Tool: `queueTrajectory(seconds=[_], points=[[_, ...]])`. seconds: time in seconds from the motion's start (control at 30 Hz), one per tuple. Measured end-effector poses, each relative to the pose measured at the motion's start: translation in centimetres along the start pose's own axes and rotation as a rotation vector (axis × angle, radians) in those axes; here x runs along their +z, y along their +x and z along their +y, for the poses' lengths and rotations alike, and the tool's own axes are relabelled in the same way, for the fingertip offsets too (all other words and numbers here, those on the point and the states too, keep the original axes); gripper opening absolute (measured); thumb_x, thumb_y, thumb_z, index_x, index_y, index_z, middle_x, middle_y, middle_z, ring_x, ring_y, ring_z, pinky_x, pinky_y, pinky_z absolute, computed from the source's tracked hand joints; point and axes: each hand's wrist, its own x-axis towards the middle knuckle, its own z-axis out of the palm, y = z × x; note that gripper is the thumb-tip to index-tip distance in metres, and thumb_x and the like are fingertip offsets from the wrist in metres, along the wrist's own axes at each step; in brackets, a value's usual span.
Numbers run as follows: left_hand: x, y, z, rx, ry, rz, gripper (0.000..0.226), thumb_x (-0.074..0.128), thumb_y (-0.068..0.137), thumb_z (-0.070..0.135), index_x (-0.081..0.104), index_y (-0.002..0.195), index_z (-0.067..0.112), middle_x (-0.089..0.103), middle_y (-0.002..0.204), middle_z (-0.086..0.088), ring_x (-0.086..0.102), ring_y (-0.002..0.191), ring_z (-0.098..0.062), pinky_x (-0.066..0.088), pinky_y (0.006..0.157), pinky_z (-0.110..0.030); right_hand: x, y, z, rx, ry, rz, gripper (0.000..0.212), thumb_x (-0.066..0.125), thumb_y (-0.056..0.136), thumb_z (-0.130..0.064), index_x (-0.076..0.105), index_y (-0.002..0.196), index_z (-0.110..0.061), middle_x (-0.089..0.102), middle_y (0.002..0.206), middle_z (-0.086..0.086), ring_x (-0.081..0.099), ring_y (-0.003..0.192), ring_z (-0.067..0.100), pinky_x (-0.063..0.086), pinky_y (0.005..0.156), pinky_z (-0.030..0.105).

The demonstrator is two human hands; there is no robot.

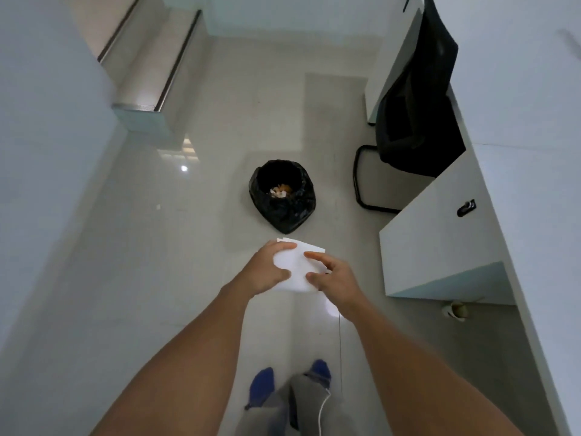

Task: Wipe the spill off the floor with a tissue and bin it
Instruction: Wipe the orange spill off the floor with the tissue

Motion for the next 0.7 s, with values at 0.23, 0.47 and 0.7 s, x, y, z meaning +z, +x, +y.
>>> queueTrajectory(seconds=[0.23,0.47,0.7], points=[[2.4,8.4,-5.3,-0.029,0.044,-0.009,0.07,0.07,0.081,-0.001,0.051,0.141,0.029,0.041,0.144,0.005,0.042,0.129,-0.017,0.042,0.097,-0.028,-0.5,10.0,5.3,0.068,-0.039,-0.078,0.052,0.07,0.077,0.006,0.067,0.118,-0.025,0.06,0.116,-0.006,0.061,0.099,0.014,0.057,0.088,0.037],[8.5,24.2,-21.4,-0.058,0.18,0.02,0.073,0.071,0.085,0.004,0.042,0.149,0.024,0.035,0.154,0.002,0.035,0.14,-0.018,0.036,0.112,-0.032,3.7,26.5,21.4,0.025,-0.173,-0.091,0.055,0.066,0.08,0.006,0.06,0.127,-0.021,0.055,0.114,-0.011,0.056,0.094,0.006,0.046,0.068,0.004],[15.7,38.4,-38.5,-0.029,0.385,-0.038,0.075,0.066,0.096,0.017,0.023,0.157,0.02,0.016,0.165,-0.001,0.023,0.148,-0.019,0.021,0.112,-0.023,8.5,41.3,41.1,-0.024,-0.299,-0.013,0.048,0.065,0.081,0.002,0.062,0.125,-0.018,0.057,0.118,-0.001,0.057,0.108,0.018,0.046,0.078,0.014]])
